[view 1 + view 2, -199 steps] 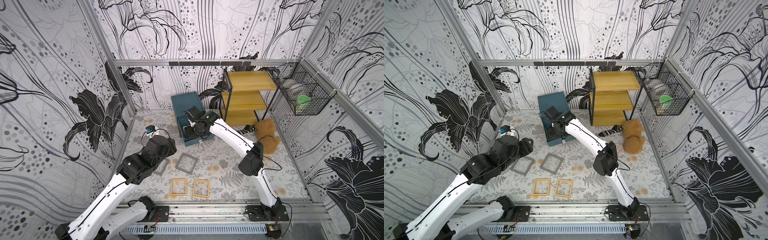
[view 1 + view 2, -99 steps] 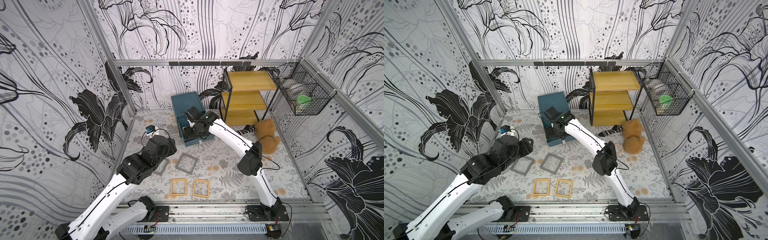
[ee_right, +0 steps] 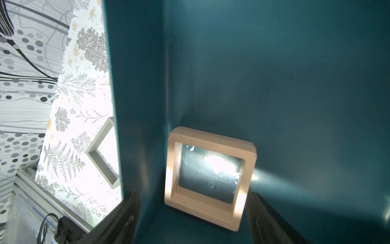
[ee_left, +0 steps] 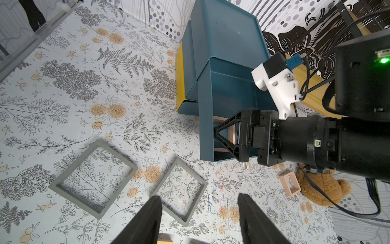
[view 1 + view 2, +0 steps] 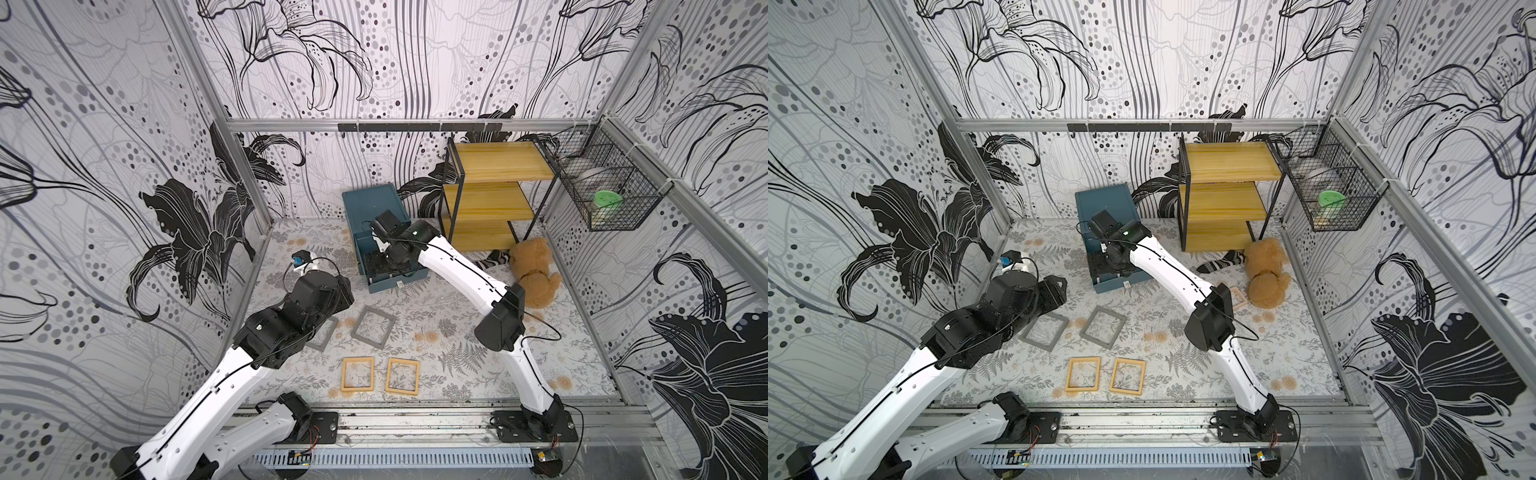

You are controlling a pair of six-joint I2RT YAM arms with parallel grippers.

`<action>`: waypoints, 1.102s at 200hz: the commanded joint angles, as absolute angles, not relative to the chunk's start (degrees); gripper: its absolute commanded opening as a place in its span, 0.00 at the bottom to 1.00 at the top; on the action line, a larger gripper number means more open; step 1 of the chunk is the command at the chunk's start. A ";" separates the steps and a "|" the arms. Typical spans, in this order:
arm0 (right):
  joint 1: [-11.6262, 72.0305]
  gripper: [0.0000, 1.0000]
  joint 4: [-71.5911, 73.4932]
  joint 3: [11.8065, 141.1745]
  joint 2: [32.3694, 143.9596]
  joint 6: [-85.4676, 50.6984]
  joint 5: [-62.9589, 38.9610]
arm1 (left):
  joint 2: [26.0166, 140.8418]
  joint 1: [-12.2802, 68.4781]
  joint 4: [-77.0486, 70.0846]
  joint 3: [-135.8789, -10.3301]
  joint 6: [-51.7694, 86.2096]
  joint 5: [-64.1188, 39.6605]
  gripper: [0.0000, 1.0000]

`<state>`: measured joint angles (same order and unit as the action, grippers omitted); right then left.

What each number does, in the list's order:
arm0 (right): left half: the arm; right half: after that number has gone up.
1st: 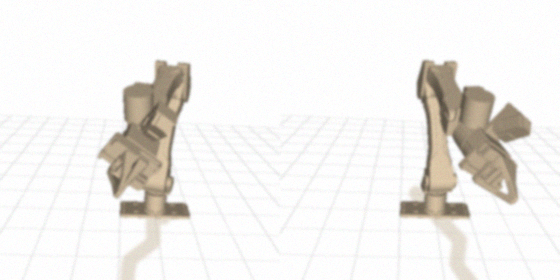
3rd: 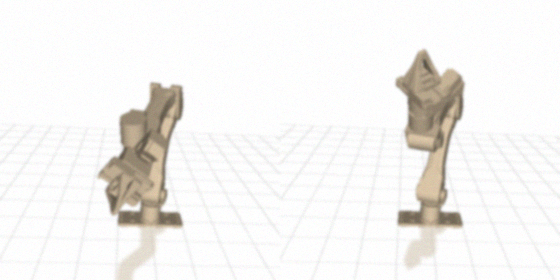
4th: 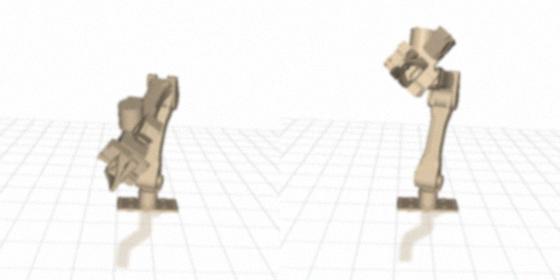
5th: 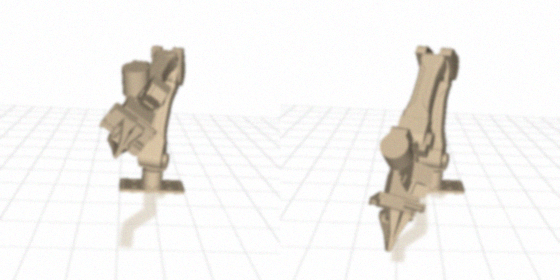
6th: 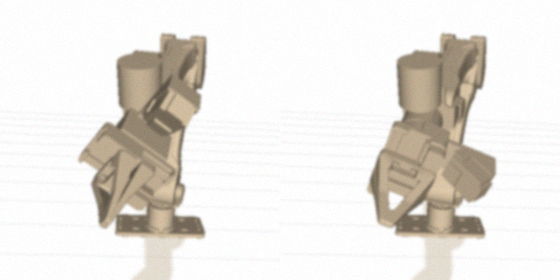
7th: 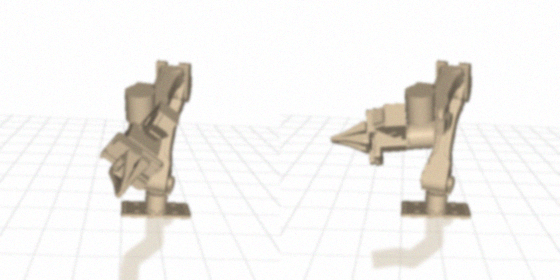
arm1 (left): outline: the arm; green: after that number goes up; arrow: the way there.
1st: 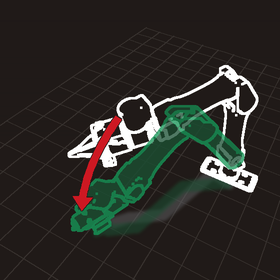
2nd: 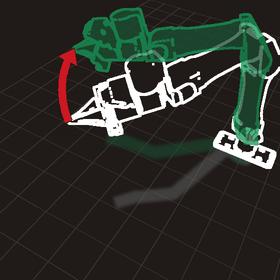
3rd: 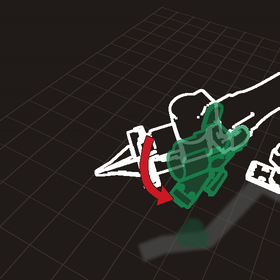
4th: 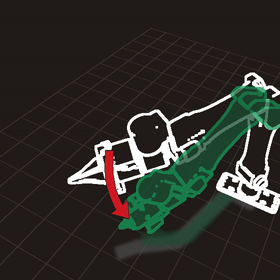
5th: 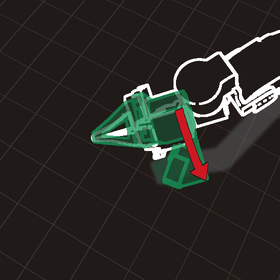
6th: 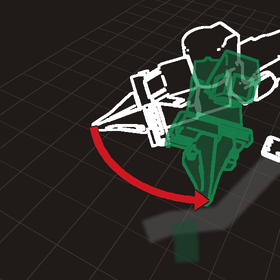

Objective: Place the brooch boxes into the drawer by color
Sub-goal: Place the brooch box in the drawer, then pick up the brooch box from the center of the board.

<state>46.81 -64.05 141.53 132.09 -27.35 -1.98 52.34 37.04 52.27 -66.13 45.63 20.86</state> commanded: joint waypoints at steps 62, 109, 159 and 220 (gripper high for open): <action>45.35 0.81 -64.55 143.53 123.84 -28.20 6.94 | 52.40 37.24 49.07 -66.77 44.48 18.51 0.62; 39.59 0.79 -62.69 133.95 114.08 -29.49 8.45 | 52.37 37.24 46.55 -66.28 43.48 15.31 0.62; 31.12 0.79 -58.98 116.46 102.45 -31.76 8.70 | 54.00 37.54 39.14 -64.79 40.44 4.79 0.60; 18.48 0.80 -53.83 93.66 88.53 -37.76 5.20 | 60.12 42.56 35.21 -67.24 36.38 -1.21 0.59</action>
